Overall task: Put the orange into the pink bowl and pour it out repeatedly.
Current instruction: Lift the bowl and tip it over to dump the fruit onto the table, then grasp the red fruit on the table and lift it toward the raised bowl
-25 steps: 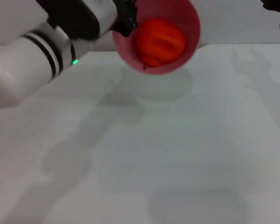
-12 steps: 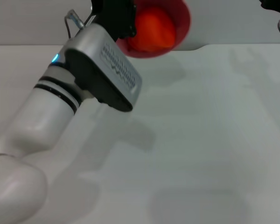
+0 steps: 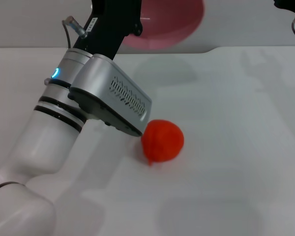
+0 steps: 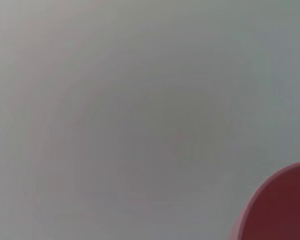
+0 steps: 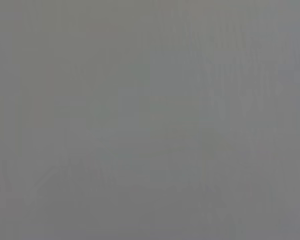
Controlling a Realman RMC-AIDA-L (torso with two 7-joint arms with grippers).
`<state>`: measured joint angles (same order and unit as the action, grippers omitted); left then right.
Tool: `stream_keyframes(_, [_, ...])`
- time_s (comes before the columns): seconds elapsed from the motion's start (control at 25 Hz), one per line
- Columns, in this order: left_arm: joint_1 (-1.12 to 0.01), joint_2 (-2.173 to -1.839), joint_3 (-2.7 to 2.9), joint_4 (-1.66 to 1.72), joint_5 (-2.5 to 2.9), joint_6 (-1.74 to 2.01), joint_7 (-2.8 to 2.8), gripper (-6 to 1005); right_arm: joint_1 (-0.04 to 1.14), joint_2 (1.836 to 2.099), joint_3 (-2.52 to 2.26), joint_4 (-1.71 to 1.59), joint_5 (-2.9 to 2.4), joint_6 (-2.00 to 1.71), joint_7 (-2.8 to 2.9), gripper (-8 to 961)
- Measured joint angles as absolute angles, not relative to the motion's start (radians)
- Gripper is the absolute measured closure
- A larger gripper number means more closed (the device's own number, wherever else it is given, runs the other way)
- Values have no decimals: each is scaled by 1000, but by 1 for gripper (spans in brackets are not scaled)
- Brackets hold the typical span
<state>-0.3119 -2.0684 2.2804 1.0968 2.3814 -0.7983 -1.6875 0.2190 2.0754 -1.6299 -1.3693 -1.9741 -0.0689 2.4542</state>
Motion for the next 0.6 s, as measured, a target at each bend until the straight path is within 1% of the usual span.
stream_keyframes(0.2, [-302, -2069, 2283, 1109, 2365, -797, -1719, 954, 220, 2074, -1631, -1372, -1974, -69, 2454, 377])
stream_keyframes(0.36, [-295, -2063, 2262, 1152, 2318, -743, -1777, 954, 218, 2074, -1632, -1372, -1974, -71, 2454, 377])
stream_keyframes(0.4, [-289, -2062, 2213, 1194, 2295, -633, -1803, 954, 217, 2074, -1632, -1372, -1974, -71, 2454, 377])
stream_keyframes(0.6, [-297, -2062, 2098, 1255, 2243, -370, -1846, 953, 213, 2074, -1631, -1373, -1974, -77, 2455, 377])
